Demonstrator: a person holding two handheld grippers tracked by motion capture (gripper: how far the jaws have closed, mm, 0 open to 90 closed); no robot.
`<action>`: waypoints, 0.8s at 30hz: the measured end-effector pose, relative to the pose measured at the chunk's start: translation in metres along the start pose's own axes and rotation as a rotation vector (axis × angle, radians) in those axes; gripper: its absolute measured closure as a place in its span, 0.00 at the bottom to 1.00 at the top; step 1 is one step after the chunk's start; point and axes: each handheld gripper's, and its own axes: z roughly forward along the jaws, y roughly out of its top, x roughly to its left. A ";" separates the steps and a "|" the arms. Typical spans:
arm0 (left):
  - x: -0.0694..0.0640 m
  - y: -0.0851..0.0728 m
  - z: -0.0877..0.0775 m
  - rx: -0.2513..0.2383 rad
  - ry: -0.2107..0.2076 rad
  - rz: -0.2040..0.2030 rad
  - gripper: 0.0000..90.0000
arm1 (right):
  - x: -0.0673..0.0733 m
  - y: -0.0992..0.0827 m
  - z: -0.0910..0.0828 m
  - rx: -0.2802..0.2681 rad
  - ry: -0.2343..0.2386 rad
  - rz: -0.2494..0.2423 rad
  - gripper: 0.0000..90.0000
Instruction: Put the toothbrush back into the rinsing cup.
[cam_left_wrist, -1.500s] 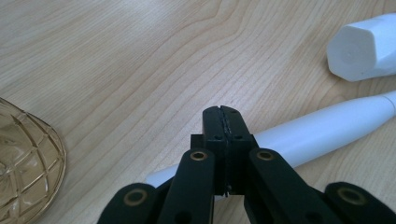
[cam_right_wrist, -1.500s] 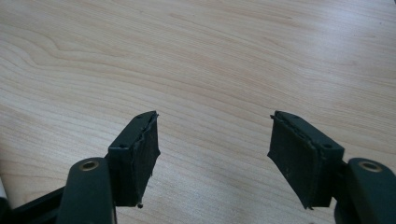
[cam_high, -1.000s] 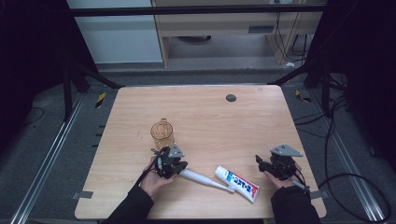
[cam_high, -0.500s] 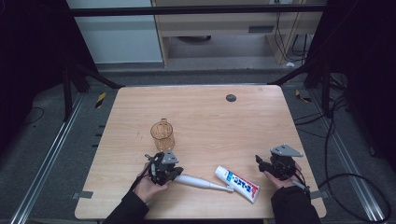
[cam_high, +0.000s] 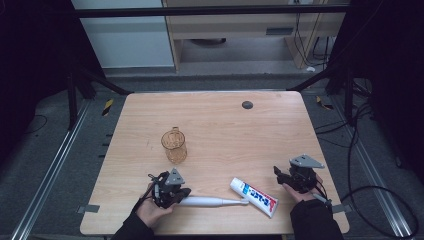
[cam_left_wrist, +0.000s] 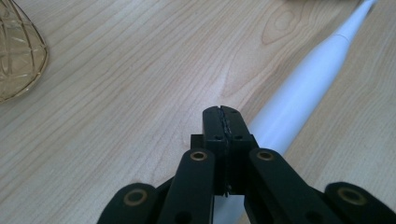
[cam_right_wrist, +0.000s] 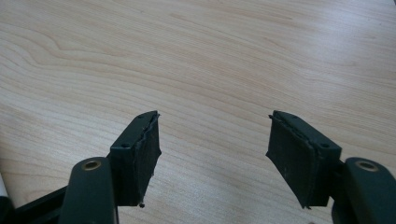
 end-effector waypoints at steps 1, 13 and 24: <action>0.000 -0.001 0.000 0.000 -0.003 -0.001 1.00 | 0.000 0.000 0.000 0.000 0.000 0.000 0.38; -0.005 -0.006 -0.001 0.013 -0.018 0.007 1.00 | 0.000 0.000 0.000 0.000 0.000 0.001 0.38; -0.003 -0.002 -0.003 -0.003 -0.022 0.007 1.00 | -0.001 0.000 -0.001 -0.002 -0.001 0.006 0.37</action>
